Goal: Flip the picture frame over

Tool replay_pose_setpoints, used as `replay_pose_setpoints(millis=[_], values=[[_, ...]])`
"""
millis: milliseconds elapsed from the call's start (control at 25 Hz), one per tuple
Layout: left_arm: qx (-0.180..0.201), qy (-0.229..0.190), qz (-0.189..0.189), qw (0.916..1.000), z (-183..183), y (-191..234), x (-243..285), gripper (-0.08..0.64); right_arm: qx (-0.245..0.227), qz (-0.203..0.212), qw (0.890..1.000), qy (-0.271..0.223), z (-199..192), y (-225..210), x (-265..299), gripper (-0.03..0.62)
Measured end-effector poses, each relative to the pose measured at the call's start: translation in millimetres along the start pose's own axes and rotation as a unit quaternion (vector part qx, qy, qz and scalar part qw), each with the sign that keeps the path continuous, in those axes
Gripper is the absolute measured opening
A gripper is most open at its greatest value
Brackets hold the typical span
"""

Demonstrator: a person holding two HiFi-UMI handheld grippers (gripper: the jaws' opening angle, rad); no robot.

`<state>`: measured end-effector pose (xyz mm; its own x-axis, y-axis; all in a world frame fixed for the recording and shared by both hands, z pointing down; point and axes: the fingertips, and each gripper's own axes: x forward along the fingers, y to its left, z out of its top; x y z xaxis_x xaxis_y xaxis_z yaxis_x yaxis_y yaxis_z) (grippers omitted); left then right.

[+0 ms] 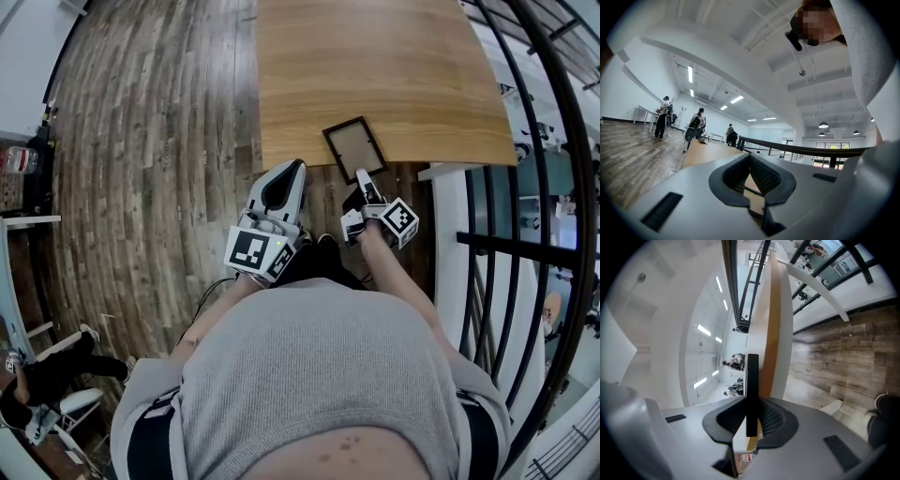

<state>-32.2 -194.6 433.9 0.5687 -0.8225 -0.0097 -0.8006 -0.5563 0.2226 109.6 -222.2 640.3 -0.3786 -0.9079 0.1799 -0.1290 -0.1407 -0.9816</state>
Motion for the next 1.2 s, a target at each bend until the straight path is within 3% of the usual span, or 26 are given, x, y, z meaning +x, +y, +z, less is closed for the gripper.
replay_pose_setpoints(millis=[160, 400, 480, 520, 560, 640, 680, 720, 760, 800, 880, 920, 960, 1000, 1080, 1120, 1200], values=[[0.004, 0.007, 0.0, 1.0, 1.2, 3.0, 4.9, 0.006, -0.082, 0.004, 0.996, -0.027, 13.2, 27.5, -5.3, 0.086], [0.004, 0.011, 0.003, 0.9999, 3.6, 9.4, 7.3, 0.006, -0.227, -0.02, 0.972, -0.058, 31.5, 64.6, -5.8, 0.086], [0.001, 0.011, 0.003, 0.9999, 4.1, 10.8, 10.6, 0.006, -0.306, -0.026, 0.95, -0.052, 33.8, 75.2, -3.4, 0.086], [0.0, 0.01, 0.004, 0.9999, 4.3, 11.8, 11.9, 0.006, -0.359, -0.026, 0.932, -0.044, 32.5, 80.4, -0.6, 0.086], [0.0, 0.01, 0.004, 0.9999, 4.4, 13.1, 12.7, 0.006, -0.42, -0.024, 0.907, -0.033, 29.6, 85.2, 2.7, 0.086], [-0.001, 0.01, 0.006, 0.9999, 3.8, 16.4, 13.1, 0.006, -0.544, -0.018, 0.839, -0.007, 20.6, 92.4, 8.9, 0.086], [-0.001, 0.01, 0.007, 0.9999, 3.5, 18.1, 13.1, 0.006, -0.601, -0.016, 0.799, 0.005, 15.1, 95.6, 11.0, 0.086], [-0.001, 0.01, 0.008, 0.9999, 3.4, 19.9, 12.8, 0.006, -0.66, -0.014, 0.751, 0.016, 8.5, 99.5, 12.6, 0.086], [-0.001, 0.009, 0.01, 0.9999, 3.6, 21.9, 12.1, 0.006, -0.723, -0.012, 0.69, 0.027, 0.2, 103.9, 13.9, 0.086], [-0.001, 0.007, 0.012, 0.9999, 4.1, 23.9, 11.0, 0.006, -0.787, -0.008, 0.615, 0.039, -9.7, 107.1, 15.2, 0.086], [-0.002, 0.005, 0.018, 0.9998, 5.1, 28.6, 8.1, 0.006, -0.889, 0.011, 0.452, 0.07, -30.9, 103.5, 18.9, 0.086], [-0.002, 0.005, 0.02, 0.9998, 5.2, 31.1, 6.6, 0.006, -0.92, 0.026, 0.381, 0.089, -40.8, 97.2, 20.2, 0.086], [-0.003, 0.006, 0.023, 0.9997, 5.1, 33.4, 5.2, 0.006, -0.939, 0.042, 0.323, 0.107, -49.2, 89.4, 20.7, 0.086], [-0.003, 0.007, 0.025, 0.9997, 4.9, 35.7, 3.9, 0.006, -0.951, 0.056, 0.278, 0.123, -55.4, 81.4, 20.8, 0.086], [-0.003, 0.008, 0.03, 0.9995, 5.4, 41.0, 1.9, 0.006, -0.964, 0.065, 0.212, 0.145, -60.4, 67.7, 23.0, 0.086], [-0.003, 0.008, 0.033, 0.9994, 5.8, 43.9, 1.2, 0.006, -0.969, 0.06, 0.188, 0.151, -60.3, 62.6, 25.4, 0.086], [-0.004, 0.008, 0.039, 0.9992, 6.0, 48.7, 0.4, 0.006, -0.974, 0.046, 0.154, 0.159, -59.4, 53.3, 30.5, 0.086]])
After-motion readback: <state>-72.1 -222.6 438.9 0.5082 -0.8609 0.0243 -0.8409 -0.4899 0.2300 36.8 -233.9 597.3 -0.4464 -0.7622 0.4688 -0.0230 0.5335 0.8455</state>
